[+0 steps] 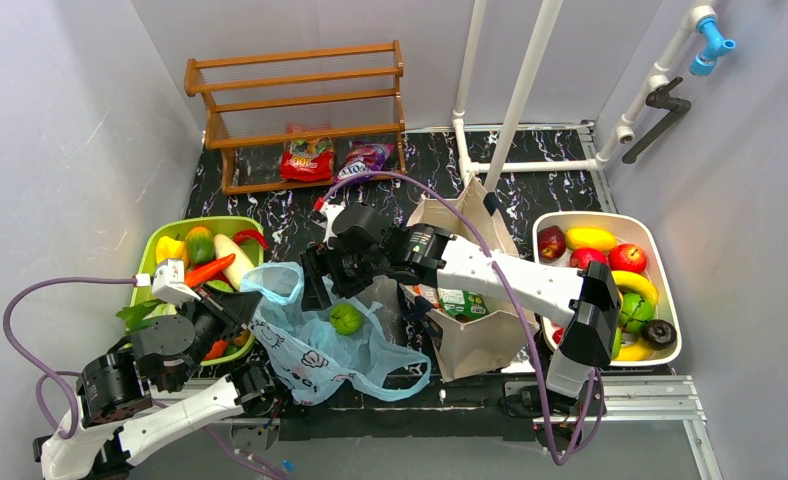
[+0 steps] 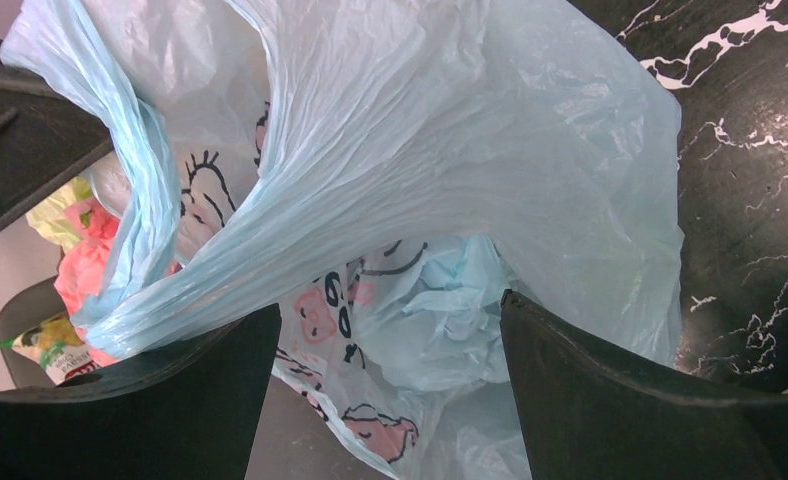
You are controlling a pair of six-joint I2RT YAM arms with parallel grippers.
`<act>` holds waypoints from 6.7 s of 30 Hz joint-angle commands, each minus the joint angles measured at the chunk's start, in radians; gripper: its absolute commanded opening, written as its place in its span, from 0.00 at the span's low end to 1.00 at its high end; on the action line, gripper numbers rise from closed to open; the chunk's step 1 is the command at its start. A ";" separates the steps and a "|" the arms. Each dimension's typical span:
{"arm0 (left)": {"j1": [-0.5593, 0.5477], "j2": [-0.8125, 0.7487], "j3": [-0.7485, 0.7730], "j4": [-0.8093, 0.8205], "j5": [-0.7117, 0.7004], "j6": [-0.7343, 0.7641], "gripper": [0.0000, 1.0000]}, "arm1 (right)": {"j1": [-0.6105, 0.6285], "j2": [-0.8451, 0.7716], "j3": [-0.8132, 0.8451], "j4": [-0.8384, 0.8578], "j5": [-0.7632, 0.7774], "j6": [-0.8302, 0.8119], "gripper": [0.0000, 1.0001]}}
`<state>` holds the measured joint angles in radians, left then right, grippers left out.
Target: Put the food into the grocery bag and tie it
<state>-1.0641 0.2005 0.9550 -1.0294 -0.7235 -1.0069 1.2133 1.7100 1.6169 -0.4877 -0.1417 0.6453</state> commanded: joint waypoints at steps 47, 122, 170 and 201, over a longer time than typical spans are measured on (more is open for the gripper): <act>-0.004 0.062 0.003 -0.035 -0.003 0.025 0.00 | -0.957 -0.709 -0.310 -0.502 0.383 -0.129 0.96; -0.003 0.139 0.001 0.006 -0.022 0.082 0.00 | -1.474 -0.513 -0.644 -0.155 0.002 0.098 0.59; -0.004 0.233 0.033 0.135 -0.026 0.126 0.00 | -0.370 -0.604 -0.159 -0.054 -0.256 -0.077 0.56; -0.003 0.208 0.055 0.098 -0.026 0.111 0.00 | -0.084 -0.239 -0.243 0.026 -0.162 -0.047 0.54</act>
<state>-1.0641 0.4213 0.9886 -0.9054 -0.7155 -0.8909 1.1034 1.4380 1.3430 -0.4782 -0.3172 0.6025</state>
